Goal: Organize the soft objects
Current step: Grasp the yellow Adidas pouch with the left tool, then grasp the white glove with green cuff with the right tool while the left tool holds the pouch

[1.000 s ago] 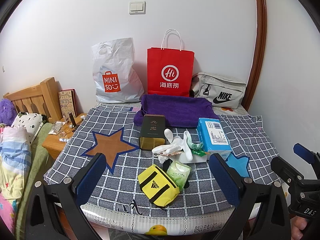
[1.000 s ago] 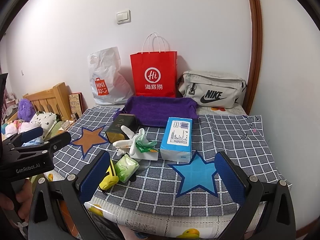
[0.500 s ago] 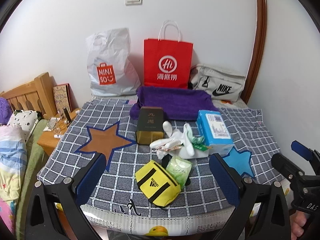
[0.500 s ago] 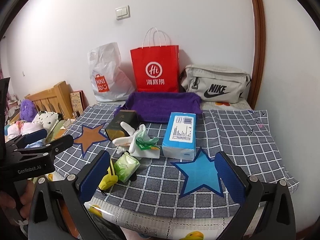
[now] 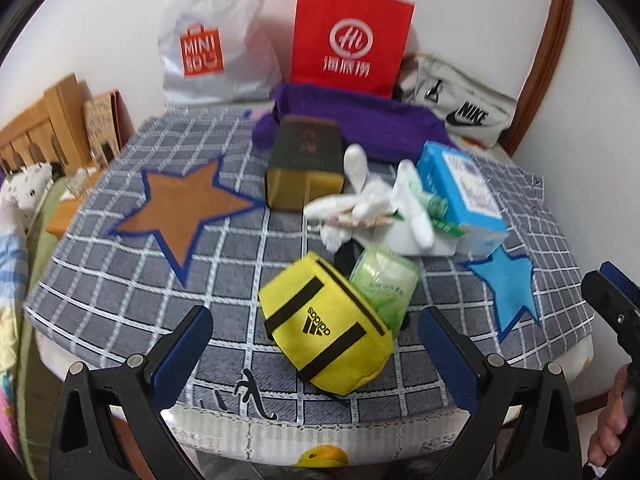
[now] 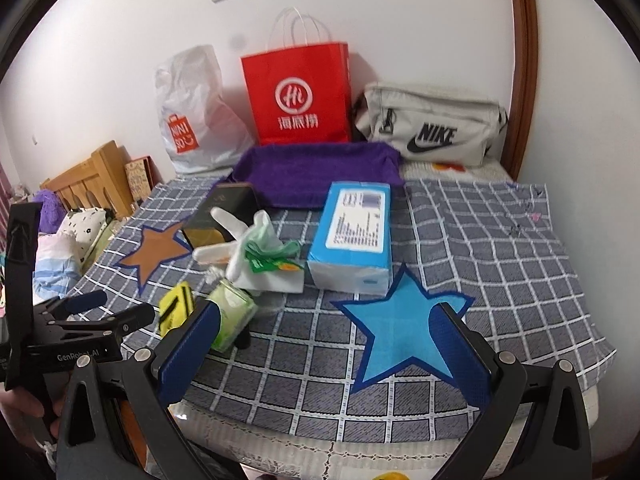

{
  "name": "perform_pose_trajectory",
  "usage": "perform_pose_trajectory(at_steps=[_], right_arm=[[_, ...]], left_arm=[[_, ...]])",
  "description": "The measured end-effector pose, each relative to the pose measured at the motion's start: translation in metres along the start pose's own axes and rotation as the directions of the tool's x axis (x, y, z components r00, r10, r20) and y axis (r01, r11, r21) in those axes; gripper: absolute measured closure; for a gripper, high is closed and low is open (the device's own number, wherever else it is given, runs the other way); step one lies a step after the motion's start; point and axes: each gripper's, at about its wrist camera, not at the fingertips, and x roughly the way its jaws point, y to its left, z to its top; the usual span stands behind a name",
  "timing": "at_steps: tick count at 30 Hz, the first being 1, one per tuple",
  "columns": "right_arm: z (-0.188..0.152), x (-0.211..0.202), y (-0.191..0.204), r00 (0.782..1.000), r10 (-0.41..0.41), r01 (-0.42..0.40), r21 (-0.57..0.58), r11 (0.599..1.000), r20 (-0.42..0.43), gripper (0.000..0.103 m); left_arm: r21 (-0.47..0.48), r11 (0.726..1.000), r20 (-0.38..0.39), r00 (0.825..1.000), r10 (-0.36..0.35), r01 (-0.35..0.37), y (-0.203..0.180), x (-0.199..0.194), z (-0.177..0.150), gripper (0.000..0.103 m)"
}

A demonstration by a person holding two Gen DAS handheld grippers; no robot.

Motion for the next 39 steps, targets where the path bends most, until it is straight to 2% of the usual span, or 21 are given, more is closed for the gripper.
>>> perform_pose_trajectory(at_steps=[5,13,15,16,17,19,21,24,27,31,35,39], right_arm=[[-0.006,0.026,-0.006,0.999,0.005,-0.004,0.009,1.0,-0.052,0.0],[-0.009,0.059,-0.006,0.993,0.021,-0.019,0.014,1.0,-0.115,0.0],[-0.01,0.064,-0.005,0.992,0.025,-0.024,0.013,1.0,-0.126,0.0],[-0.01,0.066,-0.005,0.991,0.03,-0.028,0.012,1.0,-0.13,0.0],[-0.01,0.068,-0.004,0.991,0.033,-0.032,0.01,0.999,-0.133,0.0],[-0.009,0.072,-0.003,0.989,0.042,-0.041,0.008,0.999,-0.144,0.0],[-0.008,0.075,-0.001,0.987,0.057,-0.057,0.009,0.998,-0.152,0.0],[-0.004,0.077,0.004,0.987,0.071,-0.072,-0.002,0.997,-0.145,0.0],[0.003,0.08,0.009,0.987,0.071,-0.076,-0.025,0.997,-0.142,0.0],[0.017,0.083,0.019,0.989,0.091,-0.098,-0.057,0.994,-0.118,0.0],[0.032,0.088,0.029,0.989,0.116,-0.124,-0.086,0.989,-0.093,0.001],[0.046,0.099,0.041,0.987,0.134,-0.143,-0.108,0.984,-0.091,0.002]], left_arm=[[-0.026,1.0,-0.071,0.997,-0.011,0.01,0.004,0.026,-0.006,0.004],[-0.059,0.996,-0.135,0.988,-0.077,0.069,0.002,0.06,-0.003,0.004],[-0.085,0.991,-0.136,0.984,-0.115,0.104,0.003,0.068,-0.004,0.005],[-0.089,0.99,-0.126,0.984,-0.123,0.112,0.003,0.07,-0.004,0.009],[-0.081,0.991,-0.118,0.986,-0.12,0.111,0.002,0.07,-0.004,0.018],[-0.068,0.991,-0.105,0.987,-0.121,0.114,0.001,0.071,-0.002,0.022],[-0.071,0.988,-0.087,0.986,-0.144,0.138,0.004,0.07,0.001,0.03],[-0.068,0.986,-0.073,0.985,-0.155,0.15,0.009,0.067,0.007,0.033],[-0.046,0.991,-0.048,0.991,-0.128,0.125,0.013,0.061,0.014,0.033],[-0.013,0.999,-0.03,0.999,-0.043,0.043,0.02,0.058,0.025,0.033],[-0.01,0.999,-0.02,0.999,0.036,-0.037,0.038,0.06,0.034,0.034],[-0.022,0.998,-0.02,0.998,0.058,-0.059,0.052,0.065,0.041,0.034]])
